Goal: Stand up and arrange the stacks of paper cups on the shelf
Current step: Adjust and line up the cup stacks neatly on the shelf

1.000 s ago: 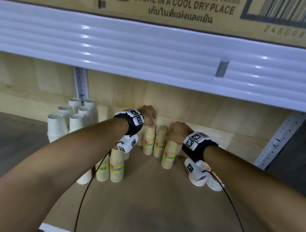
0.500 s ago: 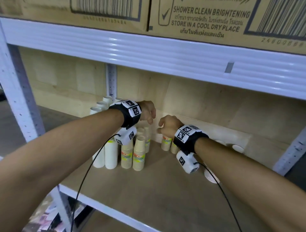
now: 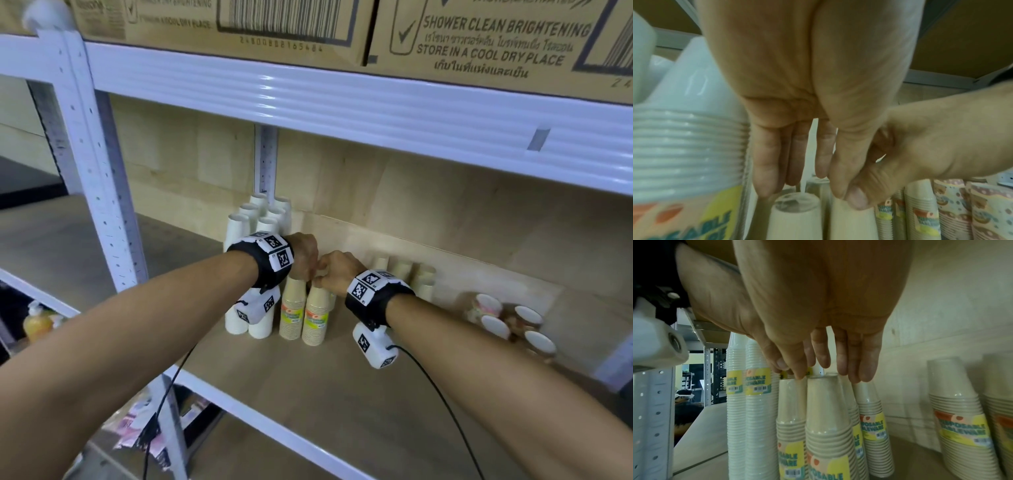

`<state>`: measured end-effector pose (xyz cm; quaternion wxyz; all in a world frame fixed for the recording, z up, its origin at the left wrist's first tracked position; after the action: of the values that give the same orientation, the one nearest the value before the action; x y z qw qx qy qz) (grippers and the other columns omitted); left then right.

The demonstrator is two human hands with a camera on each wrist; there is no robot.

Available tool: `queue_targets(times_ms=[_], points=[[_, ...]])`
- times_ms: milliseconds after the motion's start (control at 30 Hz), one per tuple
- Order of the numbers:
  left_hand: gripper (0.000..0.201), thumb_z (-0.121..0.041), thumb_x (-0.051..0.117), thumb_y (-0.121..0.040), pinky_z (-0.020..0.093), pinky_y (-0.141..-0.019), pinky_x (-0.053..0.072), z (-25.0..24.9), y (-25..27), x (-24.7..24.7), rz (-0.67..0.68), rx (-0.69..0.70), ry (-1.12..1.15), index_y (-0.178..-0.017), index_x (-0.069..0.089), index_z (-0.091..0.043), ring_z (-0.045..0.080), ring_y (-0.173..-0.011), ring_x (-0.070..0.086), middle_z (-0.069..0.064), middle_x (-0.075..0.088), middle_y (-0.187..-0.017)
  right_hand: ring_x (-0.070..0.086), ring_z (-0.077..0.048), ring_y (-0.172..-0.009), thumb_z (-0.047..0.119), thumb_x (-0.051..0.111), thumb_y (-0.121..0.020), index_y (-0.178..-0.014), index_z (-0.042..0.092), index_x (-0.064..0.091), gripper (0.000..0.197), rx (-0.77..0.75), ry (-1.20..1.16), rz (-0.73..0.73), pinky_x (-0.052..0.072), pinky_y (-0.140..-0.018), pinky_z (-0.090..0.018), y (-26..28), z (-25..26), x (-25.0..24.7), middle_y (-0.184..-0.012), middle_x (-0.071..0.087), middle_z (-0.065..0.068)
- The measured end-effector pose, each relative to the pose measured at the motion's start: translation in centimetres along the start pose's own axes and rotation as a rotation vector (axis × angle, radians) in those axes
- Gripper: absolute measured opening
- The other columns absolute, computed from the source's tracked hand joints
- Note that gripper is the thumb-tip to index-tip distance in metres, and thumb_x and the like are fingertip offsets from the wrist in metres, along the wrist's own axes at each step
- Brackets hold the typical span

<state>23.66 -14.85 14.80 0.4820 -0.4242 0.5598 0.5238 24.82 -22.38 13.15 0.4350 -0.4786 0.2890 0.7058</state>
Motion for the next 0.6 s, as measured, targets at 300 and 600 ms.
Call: queue_targets(times_ms=[300, 600], points=[[0.036, -0.007, 0.071, -0.083, 0.018, -0.055, 0.043, 0.4, 0.2, 0.7, -0.036, 0.043, 0.098, -0.117, 0.066, 0.004, 0.021, -0.092, 0.061, 0.012, 0.068, -0.101, 0.067, -0.026, -0.091, 0.021, 0.07, -0.074, -0.095, 0.015, 0.074, 0.022, 0.007, 0.068, 0.03, 0.056, -0.08, -0.035, -1.1, 0.4, 1.7, -0.098, 0.072, -0.008], [0.031, -0.005, 0.067, -0.085, 0.031, -0.086, 0.052, 0.1, 0.2, 1.1, -0.11, 0.059, 0.117, -0.115, 0.066, -0.001, 0.027, -0.108, 0.063, 0.013, 0.066, -0.117, 0.067, -0.025, -0.094, 0.017, 0.076, -0.073, -0.096, 0.011, 0.073, 0.024, 0.009, 0.046, 0.032, 0.056, -0.081, -0.035, -0.8, -0.1, 1.2, -0.098, 0.072, -0.008]])
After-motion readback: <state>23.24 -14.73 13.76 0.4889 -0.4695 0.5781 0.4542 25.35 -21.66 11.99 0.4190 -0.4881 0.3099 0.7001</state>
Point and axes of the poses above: each hand's wrist, its own y-axis away from the middle knuckle, its own x-axis out of the palm, z = x × y, the point moved 9 cm from there along -y, towards the middle knuckle
